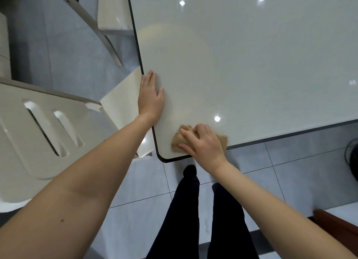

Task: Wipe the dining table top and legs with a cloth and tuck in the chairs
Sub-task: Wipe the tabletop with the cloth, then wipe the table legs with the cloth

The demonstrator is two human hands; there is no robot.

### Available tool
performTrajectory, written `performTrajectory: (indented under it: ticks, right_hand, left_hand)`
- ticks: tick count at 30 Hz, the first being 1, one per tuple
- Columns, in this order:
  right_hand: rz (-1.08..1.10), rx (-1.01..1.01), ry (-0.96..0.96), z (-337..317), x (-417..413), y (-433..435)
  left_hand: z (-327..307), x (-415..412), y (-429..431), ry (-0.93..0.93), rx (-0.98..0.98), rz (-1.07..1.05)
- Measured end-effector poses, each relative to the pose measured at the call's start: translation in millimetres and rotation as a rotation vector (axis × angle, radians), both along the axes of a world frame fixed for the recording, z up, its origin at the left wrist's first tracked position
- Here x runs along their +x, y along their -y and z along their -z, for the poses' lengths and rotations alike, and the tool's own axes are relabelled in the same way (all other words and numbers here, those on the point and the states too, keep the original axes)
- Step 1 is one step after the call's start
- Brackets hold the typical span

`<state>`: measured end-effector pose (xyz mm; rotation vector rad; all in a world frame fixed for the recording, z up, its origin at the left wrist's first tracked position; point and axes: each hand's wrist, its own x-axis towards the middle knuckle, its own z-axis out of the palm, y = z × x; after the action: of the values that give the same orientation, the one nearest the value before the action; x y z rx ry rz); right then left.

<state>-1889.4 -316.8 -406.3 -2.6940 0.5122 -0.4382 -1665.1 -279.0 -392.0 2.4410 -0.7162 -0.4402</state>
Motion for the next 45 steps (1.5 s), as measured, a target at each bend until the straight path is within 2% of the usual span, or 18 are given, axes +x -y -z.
performTrajectory:
  ticks: [4, 7, 10, 14, 17, 23, 30, 36, 45]
  right_hand:
    - [0.119, 0.168, -0.083, -20.4, -39.6, 13.0]
    - [0.345, 0.512, -0.217, -46.9, -65.7, 20.0]
    - [0.581, 0.946, -0.061, -83.3, -92.3, 29.0]
    - [0.633, 1.122, 0.079, -128.7, -142.2, 39.8]
    - [0.620, 1.155, 0.117, -137.1, -190.0, 40.0]
    - [0.700, 1.210, -0.032, -112.0, -297.5, 20.1]
    - [0.720, 1.321, -0.040, -114.7, -361.3, -8.8]
    - [0.812, 1.431, -0.008, -69.6, -337.5, -13.1]
    - [0.735, 1.410, 0.172, 79.7, -207.9, -36.7]
  left_hand:
    - [-21.4, -34.1, -43.2, -0.041, 0.057, 0.102]
    - [-44.3, -67.5, -73.6, -0.118, 0.086, 0.131]
    - [-72.0, -103.1, -101.8, -0.147, 0.061, 0.103]
    - [-108.0, -161.8, -143.2, -0.177, -0.047, 0.025]
    - [-118.9, -216.9, -174.3, -0.195, -0.105, -0.078]
    - [-101.8, -337.4, -235.5, -0.364, -0.152, -0.359]
    - [-79.6, -429.5, -284.4, -0.495, -0.100, -0.457]
    - [-45.3, -402.2, -265.9, -0.554, -0.099, -0.406]
    - [81.0, -254.4, -191.6, -0.510, -0.327, -0.307]
